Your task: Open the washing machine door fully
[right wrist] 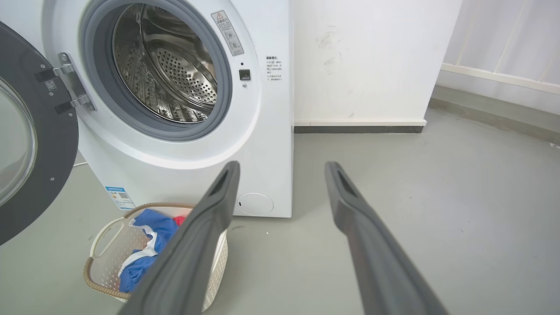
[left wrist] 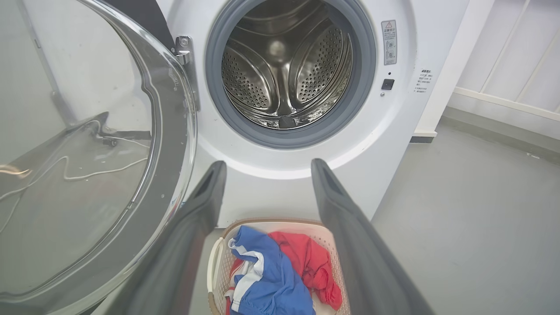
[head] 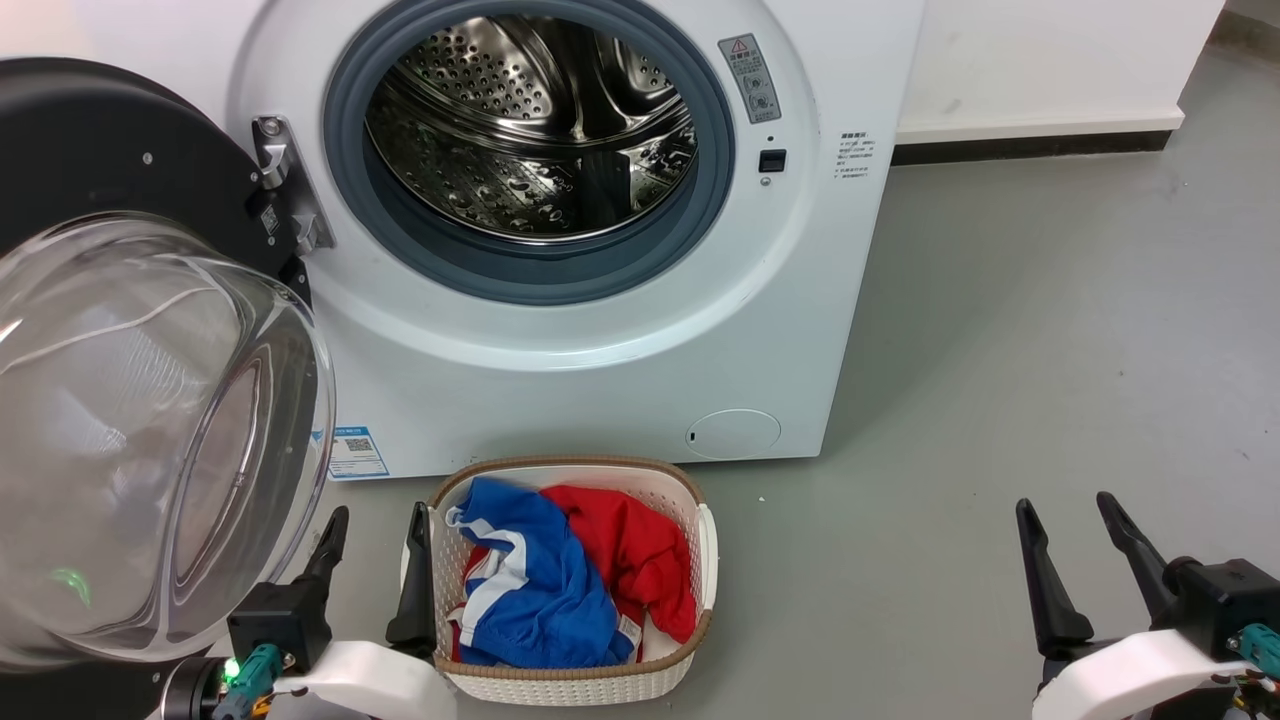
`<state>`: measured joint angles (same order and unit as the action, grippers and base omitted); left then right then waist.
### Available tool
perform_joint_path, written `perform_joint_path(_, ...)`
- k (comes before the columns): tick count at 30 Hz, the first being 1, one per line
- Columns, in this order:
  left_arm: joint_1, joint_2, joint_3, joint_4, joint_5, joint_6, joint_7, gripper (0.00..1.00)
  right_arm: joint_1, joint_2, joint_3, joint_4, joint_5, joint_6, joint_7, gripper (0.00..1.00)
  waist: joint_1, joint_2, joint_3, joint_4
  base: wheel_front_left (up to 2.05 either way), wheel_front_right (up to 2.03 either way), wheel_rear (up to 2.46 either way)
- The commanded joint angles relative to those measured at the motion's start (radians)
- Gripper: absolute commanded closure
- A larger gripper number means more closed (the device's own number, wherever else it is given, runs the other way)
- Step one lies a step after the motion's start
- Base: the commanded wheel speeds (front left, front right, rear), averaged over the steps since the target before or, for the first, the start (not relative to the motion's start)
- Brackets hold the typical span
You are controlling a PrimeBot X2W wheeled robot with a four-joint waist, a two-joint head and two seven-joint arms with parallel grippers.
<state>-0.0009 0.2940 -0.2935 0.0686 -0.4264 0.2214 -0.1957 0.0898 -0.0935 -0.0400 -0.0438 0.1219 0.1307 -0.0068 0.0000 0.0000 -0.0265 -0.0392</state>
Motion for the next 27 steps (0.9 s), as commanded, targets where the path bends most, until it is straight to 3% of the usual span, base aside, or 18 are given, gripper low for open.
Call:
perform_joint_path(1, -0.001, 0.004, 0.001, 0.002, 0.005, 0.007, -0.006, 0.00, 0.000, -0.003, 0.000, -0.006, -0.001, 0.000, -0.002, 0.00, 0.0000, 0.0000, 0.001, 0.000, 0.00, 0.00, 0.00)
perform_joint_path(18, 0.004, 0.012, -0.007, -0.014, 0.009, 0.026, -0.008, 0.00, -0.004, -0.008, 0.000, -0.012, -0.005, 0.000, -0.020, 0.00, 0.0000, 0.0000, 0.017, 0.010, 0.00, 0.00, 0.00)
perform_joint_path(19, 0.001, 0.010, -0.008, -0.012, 0.009, 0.025, -0.002, 1.00, -0.002, -0.003, -0.001, -0.008, 0.000, 0.000, -0.015, 1.00, 0.0000, 0.0000, 0.017, 0.010, 0.00, 0.00, 0.00)
perform_joint_path(22, 0.018, -0.002, -0.015, 0.012, 0.007, 0.024, 0.001, 1.00, 0.011, 0.003, 0.001, 0.020, 0.003, 0.000, -0.011, 1.00, 0.0000, 0.0000, 0.017, 0.010, 0.00, 0.00, 0.00)
perform_joint_path(27, 0.013, -0.017, 0.011, 0.015, -0.080, 0.001, 0.018, 1.00, -0.005, 0.005, -0.005, 0.040, 0.107, 0.000, -0.001, 1.00, 0.0000, 0.0000, 0.018, 0.011, 0.00, 0.00, 0.00)
